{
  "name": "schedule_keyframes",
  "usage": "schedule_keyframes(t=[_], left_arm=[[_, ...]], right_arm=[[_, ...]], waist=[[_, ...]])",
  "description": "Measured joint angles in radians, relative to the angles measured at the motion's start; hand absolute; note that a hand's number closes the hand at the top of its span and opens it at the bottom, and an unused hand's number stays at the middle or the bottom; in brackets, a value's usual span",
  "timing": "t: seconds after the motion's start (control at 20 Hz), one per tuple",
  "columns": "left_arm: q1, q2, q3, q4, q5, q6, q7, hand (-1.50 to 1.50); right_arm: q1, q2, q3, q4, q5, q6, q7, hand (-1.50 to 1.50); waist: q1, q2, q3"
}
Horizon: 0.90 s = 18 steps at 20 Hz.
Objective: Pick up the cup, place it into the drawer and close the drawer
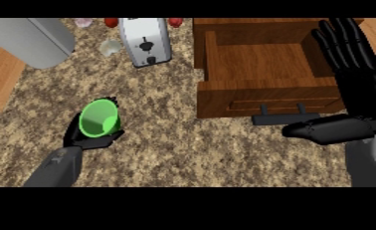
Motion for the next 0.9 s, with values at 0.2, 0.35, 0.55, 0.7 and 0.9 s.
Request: schedule_keyframes(t=[0.2,0.35,0.55,0.7,0.9], left_arm=[[0.001,-0.013,0.007,-0.043,-0.003,0.082,-0.062,1.50],[0.012,-0.026,0.023,-0.064,-0.003,0.180,-0.105,1.50],[0.023,-0.064,0.081,-0.077,0.032,0.321,-0.142,1.50],[0.013,-0.099,0.124,-0.095,0.072,0.351,-0.163,1.50],[-0.020,-0.112,0.135,-0.127,0.099,0.302,-0.163,1.50]], right_arm=[[0.001,0.006,0.010,-0.006,0.017,-0.011,0.003,-1.50],[0.004,0.001,0.005,-0.009,0.012,-0.007,0.005,-1.50],[0.009,-0.002,-0.007,-0.006,0.007,-0.005,0.000,-1.50],[0.011,-0.004,-0.019,0.000,-0.003,-0.002,-0.005,-1.50],[0.021,-0.018,-0.034,-0.009,-0.019,0.011,-0.001,-1.50]], waist=[[0.000,0.000,0.000],[0.002,-0.001,0.001],[0.008,-0.002,0.002],[0.012,-0.005,0.002],[0.014,-0.008,0.003]])
